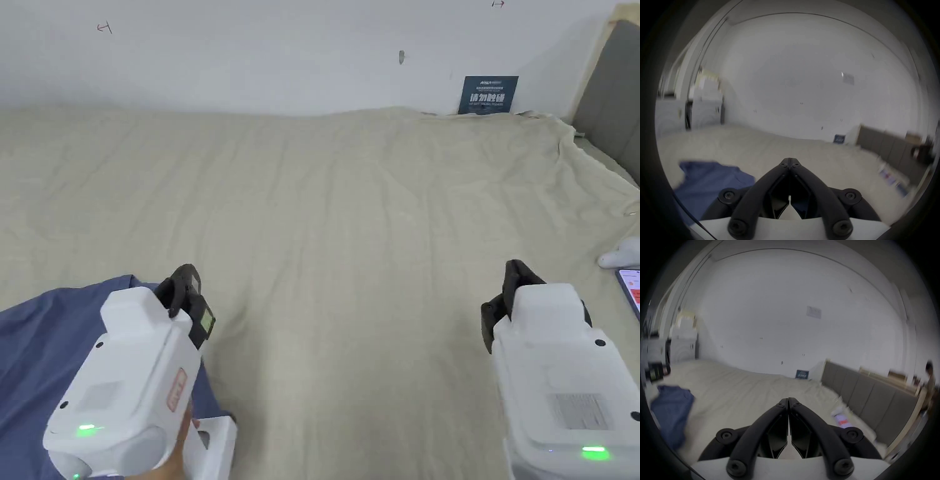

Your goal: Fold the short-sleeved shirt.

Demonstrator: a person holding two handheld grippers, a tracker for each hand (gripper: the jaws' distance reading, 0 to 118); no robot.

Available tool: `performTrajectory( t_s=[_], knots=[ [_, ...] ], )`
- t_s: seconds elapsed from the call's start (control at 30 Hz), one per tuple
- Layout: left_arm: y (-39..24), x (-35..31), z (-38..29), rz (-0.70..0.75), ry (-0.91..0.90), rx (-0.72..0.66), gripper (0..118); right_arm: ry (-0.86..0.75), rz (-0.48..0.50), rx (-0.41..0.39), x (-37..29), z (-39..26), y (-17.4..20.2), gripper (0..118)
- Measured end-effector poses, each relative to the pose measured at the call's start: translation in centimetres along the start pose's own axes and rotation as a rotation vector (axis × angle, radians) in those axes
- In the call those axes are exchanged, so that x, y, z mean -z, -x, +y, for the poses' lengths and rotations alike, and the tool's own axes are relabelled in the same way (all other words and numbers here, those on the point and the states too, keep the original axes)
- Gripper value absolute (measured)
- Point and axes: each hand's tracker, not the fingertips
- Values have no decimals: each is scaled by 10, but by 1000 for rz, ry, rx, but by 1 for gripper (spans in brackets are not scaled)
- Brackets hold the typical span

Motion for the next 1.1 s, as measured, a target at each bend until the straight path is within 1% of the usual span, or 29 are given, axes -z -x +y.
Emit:
performTrajectory(
  t_s=[0.03, 0.07, 0.1, 0.13, 0.17, 0.2, 0.23, 0.27, 0.3, 0.33, 0.37, 0.43, 0.5, 0.53, 0.6, 0.63, 0.7, 0.73, 0.8, 0.83, 0.93, 1.1],
  knots=[
    [10, 0, 5, -49, 8, -147, 0, -23, -42, -105, -2, 5, 6, 0],
    [21, 1, 10, -117, 25, -325, 0, -52, -81, -208, -4, 8, 13, 0],
    [33, 2, 11, -178, 28, -516, 0, -95, -130, -337, -7, 9, 21, 0],
    [45, 3, 7, -226, 14, -697, 0, -134, -175, -448, -8, 9, 28, 0],
    [56, 4, 1, -273, 6, -860, 0, -169, -211, -540, -10, 7, 34, 0],
    [64, 3, -5, -307, -12, -1001, 0, -201, -228, -599, -10, 4, 38, 0],
    [68, 2, -11, -306, -30, -1087, 0, -216, -220, -619, -11, 3, 40, 0],
    [69, 1, -14, -288, -41, -1124, 0, -219, -209, -619, -13, 1, 39, 0],
    [68, 0, -13, -252, -45, -1111, 0, -204, -200, -589, -13, 1, 37, 0],
    [64, 0, -10, -215, -37, -1048, 0, -185, -169, -552, -13, 2, 36, 0],
    [60, 0, -5, -184, -26, -955, 0, -160, -148, -503, -12, 4, 33, 0],
    [44, -1, 10, -114, -5, -674, 0, -109, -110, -365, -12, 8, 22, 0],
    [19, -2, 18, -63, -1, -361, 0, -56, -36, -163, -11, 11, 9, 0],
    [5, -3, 20, -23, -9, -181, 0, -27, 1, -77, -10, 12, 2, 0],
    [-19, -2, 14, 62, -26, 121, 0, 9, 70, 86, -8, 11, -10, 0],
    [-28, -2, 9, 88, -47, 244, 0, 25, 79, 158, -7, 11, -15, 0],
    [-37, -2, 0, 117, -73, 401, 0, 55, 104, 266, -3, 8, -22, 0],
    [-38, -1, -4, 134, -83, 454, 0, 69, 114, 314, -1, 6, -25, 0],
    [-41, -1, -11, 139, -86, 506, 0, 95, 134, 385, 2, 2, -29, 0],
    [-42, -1, -13, 133, -82, 518, 0, 103, 127, 392, 3, 1, -30, 0],
    [-38, 0, -15, 121, -73, 522, 0, 100, 112, 374, 4, 0, -29, 0],
    [-35, 0, -12, 120, -79, 454, 0, 91, 99, 360, 4, 2, -31, 0]
  ],
)
